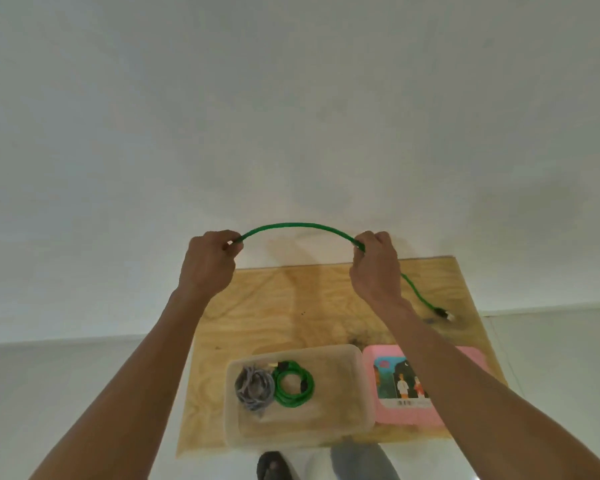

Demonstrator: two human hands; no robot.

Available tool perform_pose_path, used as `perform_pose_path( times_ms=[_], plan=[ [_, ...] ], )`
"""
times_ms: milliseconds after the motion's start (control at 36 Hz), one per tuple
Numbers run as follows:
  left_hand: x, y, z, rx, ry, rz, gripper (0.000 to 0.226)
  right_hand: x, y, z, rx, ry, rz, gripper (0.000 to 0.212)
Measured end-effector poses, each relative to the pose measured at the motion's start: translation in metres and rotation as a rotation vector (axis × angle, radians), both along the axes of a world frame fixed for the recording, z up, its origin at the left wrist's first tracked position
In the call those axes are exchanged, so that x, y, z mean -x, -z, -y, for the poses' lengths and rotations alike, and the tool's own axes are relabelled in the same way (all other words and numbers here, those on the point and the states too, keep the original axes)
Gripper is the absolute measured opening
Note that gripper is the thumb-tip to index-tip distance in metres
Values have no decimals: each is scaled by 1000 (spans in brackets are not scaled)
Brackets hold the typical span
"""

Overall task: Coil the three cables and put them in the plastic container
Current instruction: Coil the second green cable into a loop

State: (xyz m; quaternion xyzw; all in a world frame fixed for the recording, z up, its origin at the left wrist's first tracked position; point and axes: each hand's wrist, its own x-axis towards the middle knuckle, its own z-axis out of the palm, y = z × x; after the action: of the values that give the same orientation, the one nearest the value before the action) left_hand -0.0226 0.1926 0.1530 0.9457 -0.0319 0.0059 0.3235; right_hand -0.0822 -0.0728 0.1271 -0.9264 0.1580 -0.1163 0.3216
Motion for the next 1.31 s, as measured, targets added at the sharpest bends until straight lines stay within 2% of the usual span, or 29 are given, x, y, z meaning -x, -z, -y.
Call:
perform_pose_path(
  times_ms=[56, 139, 250, 306, 500, 639, 722, 833, 972, 1056, 1083, 1139, 1306],
  plan=[
    [5, -18, -1, 68, -23, 77, 19, 0, -15, -9, -59, 13, 84, 21],
    [16, -47, 3, 244, -63, 125, 18, -1, -30, -22, -113, 14, 104, 30],
    [27, -67, 9, 567, -103, 62, 10, 10, -43, -45, -262, 13, 91, 63],
    [30, -75, 14, 725, -109, -5, 11, 23, -49, -59, -300, 1, 80, 72],
    [42, -104, 37, 1099, -51, -165, 19, 63, -55, -97, -243, -341, -200, 59],
    [48, -128, 50, 1222, 0, -203, 20, 67, -59, -104, -249, -275, -48, 25],
    [48, -138, 50, 1158, 100, -175, 25, 64, -71, -101, -365, -245, 46, 12],
    [49, -136, 41, 959, 271, -215, 54, 59, -108, -85, -473, -267, 158, 7],
    [65, -117, 44, 684, 492, -274, 34, 47, -151, -58, -533, -297, 193, 10],
    [70, -99, 54, 453, 516, -174, 14, 39, -176, -43, -720, -303, 219, 6],
    [71, -94, 58, 398, 505, -146, 14, 36, -183, -39, -772, -303, 227, 7],
    [76, -90, 66, 398, 470, -154, 21, 28, -194, -30, -851, -304, 229, 10],
    [95, -118, 95, 604, 507, -130, 32, 7, -217, -12, -1127, -339, 165, 19]
  ],
)
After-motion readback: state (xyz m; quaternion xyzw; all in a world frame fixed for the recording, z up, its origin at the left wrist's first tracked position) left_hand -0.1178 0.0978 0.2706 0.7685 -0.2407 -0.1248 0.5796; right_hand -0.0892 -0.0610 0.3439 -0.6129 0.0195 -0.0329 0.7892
